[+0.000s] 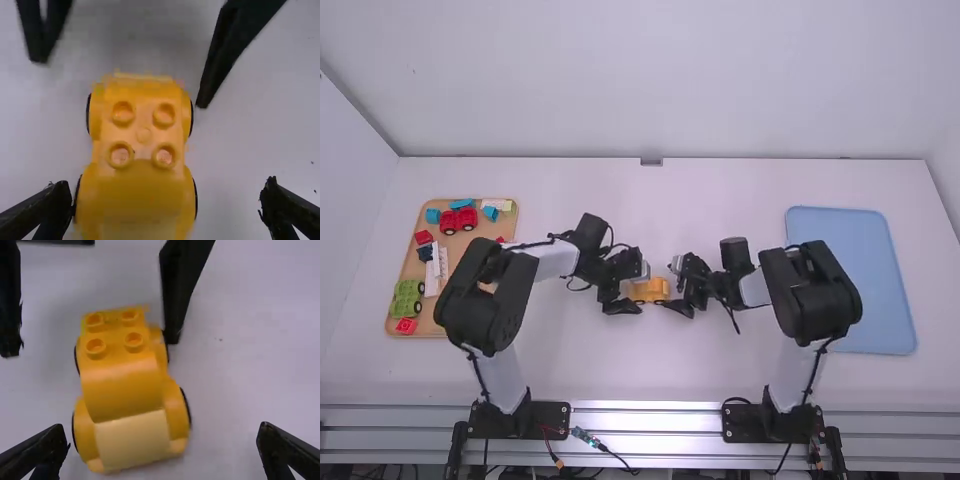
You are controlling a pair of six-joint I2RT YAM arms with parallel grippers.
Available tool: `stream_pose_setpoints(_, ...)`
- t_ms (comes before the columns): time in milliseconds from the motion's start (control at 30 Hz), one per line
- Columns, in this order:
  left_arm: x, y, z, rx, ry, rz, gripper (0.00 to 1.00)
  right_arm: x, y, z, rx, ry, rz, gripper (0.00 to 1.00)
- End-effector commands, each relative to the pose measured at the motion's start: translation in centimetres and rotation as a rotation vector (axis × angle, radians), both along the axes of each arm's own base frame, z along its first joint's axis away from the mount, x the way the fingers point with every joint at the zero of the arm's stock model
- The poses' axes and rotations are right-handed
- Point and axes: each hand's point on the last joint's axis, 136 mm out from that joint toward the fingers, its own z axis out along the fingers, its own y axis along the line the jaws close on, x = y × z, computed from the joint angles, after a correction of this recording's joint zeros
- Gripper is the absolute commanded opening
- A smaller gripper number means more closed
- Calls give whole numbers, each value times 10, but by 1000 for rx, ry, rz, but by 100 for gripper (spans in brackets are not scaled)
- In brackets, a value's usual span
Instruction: Assemble lego blocks to make yellow taxi
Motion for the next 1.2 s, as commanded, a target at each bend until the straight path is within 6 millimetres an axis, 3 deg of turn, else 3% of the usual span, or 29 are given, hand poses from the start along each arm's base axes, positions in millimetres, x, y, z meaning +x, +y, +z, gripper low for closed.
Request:
stream_pose_setpoints(0,16,6,27,-5,-115,-6,99,0,12,-5,11,42,21,99)
stream_pose_setpoints(233,32,34,35,-16,-119,91,99,-4,38,-4,12,2,100,99)
stream_pose_setpoints(367,32,44,43,-111,-115,97,99,-3,47,-6,-17,-15,109,96)
stream_pose_setpoints(400,31,46,45,-136,-116,94,99,-3,50,-8,-25,-19,112,94)
stream_pose_setpoints(567,29,65,45,-195,-102,139,99,-1,55,-13,-31,-2,113,48)
stream_pose_setpoints(600,29,67,43,-199,-100,147,99,-1,56,-13,-29,6,111,43)
stream_pose_setpoints(700,27,69,41,-208,-103,153,99,1,55,-12,-22,16,100,41)
stream_pose_setpoints(800,26,66,39,-210,-114,144,99,6,49,-9,-22,23,80,41)
stream_pose_setpoints(967,32,60,37,-231,-130,182,99,24,24,12,-88,21,-4,40)
stream_pose_setpoints(1167,41,57,38,-258,-170,220,99,58,-42,53,-256,-69,-233,36)
